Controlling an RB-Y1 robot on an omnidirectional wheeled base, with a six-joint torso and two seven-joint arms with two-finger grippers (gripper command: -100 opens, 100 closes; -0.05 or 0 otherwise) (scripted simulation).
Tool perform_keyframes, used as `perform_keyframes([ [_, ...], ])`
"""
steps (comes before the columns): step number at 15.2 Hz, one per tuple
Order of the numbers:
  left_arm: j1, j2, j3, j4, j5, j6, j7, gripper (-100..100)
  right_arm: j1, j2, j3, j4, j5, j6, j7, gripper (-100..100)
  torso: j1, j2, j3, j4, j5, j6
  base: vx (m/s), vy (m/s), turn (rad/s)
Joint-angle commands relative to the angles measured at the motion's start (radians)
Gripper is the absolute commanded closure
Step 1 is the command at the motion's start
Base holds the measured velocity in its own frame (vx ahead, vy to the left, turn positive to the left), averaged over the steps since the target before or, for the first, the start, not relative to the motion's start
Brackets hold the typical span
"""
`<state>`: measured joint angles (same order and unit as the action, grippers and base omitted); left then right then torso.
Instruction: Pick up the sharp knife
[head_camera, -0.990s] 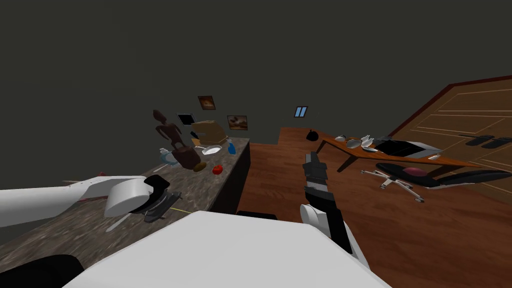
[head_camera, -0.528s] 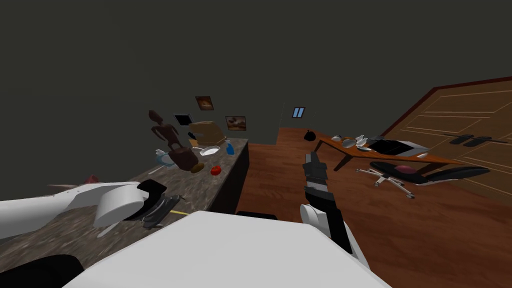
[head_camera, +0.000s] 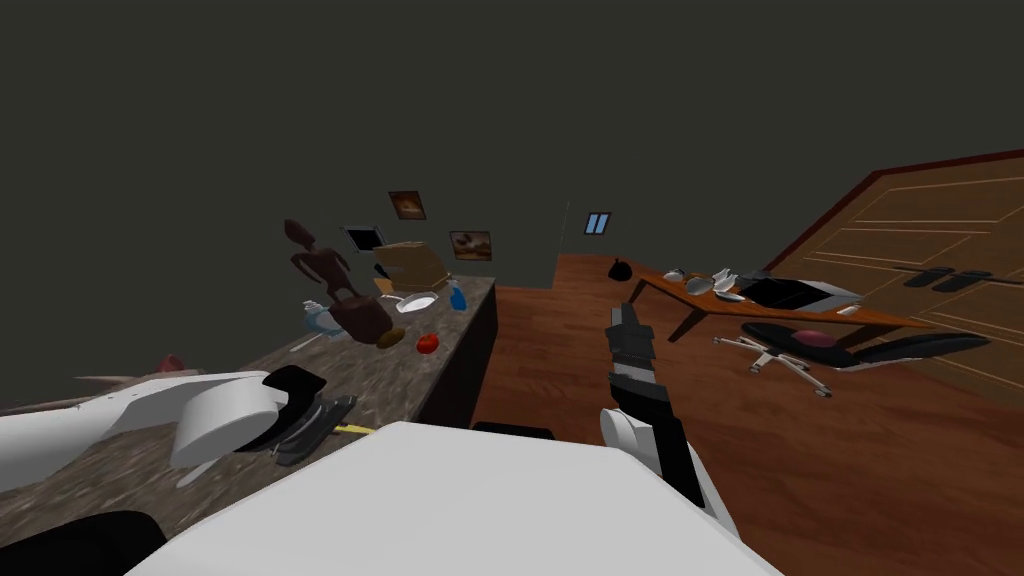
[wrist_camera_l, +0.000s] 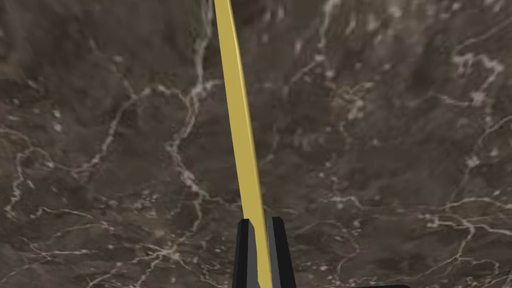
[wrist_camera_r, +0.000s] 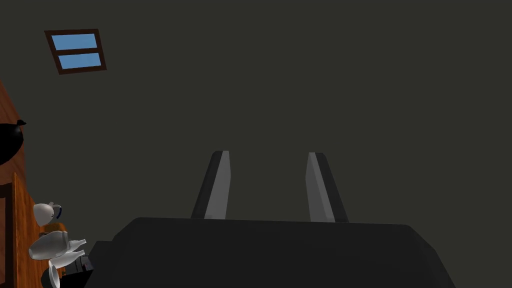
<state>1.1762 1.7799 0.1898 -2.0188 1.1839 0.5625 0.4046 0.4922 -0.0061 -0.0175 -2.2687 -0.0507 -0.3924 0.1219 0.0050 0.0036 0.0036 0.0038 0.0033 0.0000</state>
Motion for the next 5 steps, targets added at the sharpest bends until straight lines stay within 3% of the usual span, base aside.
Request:
perform_keyframes([
  [1, -0.016, 0.038, 0.015, -0.012, 0.023, 0.012, 0.017, 100, 0.000, 0.000, 0.000, 0.000, 0.000, 0.000, 0.000, 0, 0.000, 0.000, 0.000, 0.000, 0.000, 0.000, -0.063, 0.025, 0.075],
  [2, -0.016, 0.038, 0.015, -0.012, 0.023, 0.012, 0.017, 100, 0.000, 0.000, 0.000, 0.000, 0.000, 0.000, 0.000, 0, 0.000, 0.001, 0.000, 0.000, 0.000, 0.000, -0.059, 0.034, 0.049],
  [4, -0.021, 0.069, 0.043, -0.027, 0.045, 0.029, 0.028, 100, 0.000, 0.000, 0.000, 0.000, 0.000, 0.000, 0.000, 0, 0.001, 0.002, 0.001, 0.000, 0.000, -0.001, -0.053, 0.032, 0.071],
  [5, -0.022, 0.054, 0.020, -0.018, 0.029, 0.013, 0.027, 100, 0.000, 0.000, 0.000, 0.000, 0.000, 0.000, 0.000, 0, 0.001, 0.002, 0.001, 0.000, 0.000, -0.001, -0.030, 0.017, 0.034],
])
